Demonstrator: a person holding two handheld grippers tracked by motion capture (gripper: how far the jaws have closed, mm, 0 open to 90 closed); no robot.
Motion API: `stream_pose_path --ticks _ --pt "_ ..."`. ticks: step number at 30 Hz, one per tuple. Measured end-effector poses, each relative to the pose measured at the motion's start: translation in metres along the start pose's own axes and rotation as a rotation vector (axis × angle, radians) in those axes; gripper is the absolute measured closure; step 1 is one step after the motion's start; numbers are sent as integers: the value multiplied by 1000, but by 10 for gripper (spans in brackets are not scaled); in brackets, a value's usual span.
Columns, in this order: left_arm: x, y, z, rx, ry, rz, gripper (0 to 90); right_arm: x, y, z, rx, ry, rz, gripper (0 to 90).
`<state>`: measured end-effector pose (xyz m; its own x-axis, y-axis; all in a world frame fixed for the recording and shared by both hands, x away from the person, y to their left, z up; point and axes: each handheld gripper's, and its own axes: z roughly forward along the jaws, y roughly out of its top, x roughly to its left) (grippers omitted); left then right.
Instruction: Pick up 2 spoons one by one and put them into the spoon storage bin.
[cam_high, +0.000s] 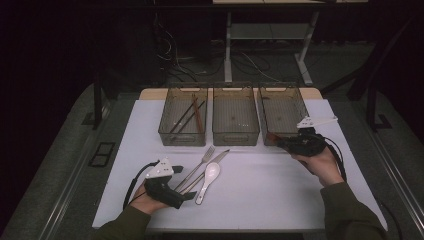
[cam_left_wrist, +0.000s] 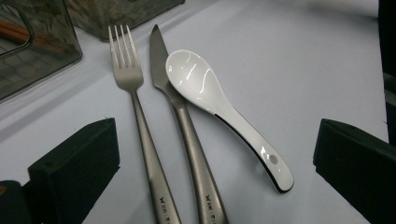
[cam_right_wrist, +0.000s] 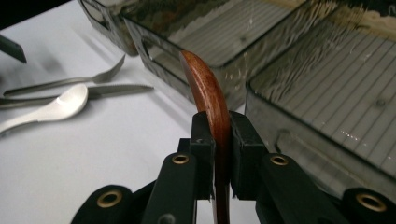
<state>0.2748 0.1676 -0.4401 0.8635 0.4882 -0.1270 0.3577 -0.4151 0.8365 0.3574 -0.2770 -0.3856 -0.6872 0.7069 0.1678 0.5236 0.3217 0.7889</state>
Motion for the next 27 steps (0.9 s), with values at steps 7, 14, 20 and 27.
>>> stream_pose_path --ticks 7,14,20,27 --pt "0 0 0 2 -1 1 0 5 17 4 -36 7 -7 805" --pt "0 0 0 -3 -2 -3 0 11 36 16 -50 18 -14 806" --pt "0 0 -1 -7 -3 -4 0 15 53 31 -61 17 -25 806" --pt "0 0 0 -8 -6 -4 0 17 79 44 -81 20 -6 806"
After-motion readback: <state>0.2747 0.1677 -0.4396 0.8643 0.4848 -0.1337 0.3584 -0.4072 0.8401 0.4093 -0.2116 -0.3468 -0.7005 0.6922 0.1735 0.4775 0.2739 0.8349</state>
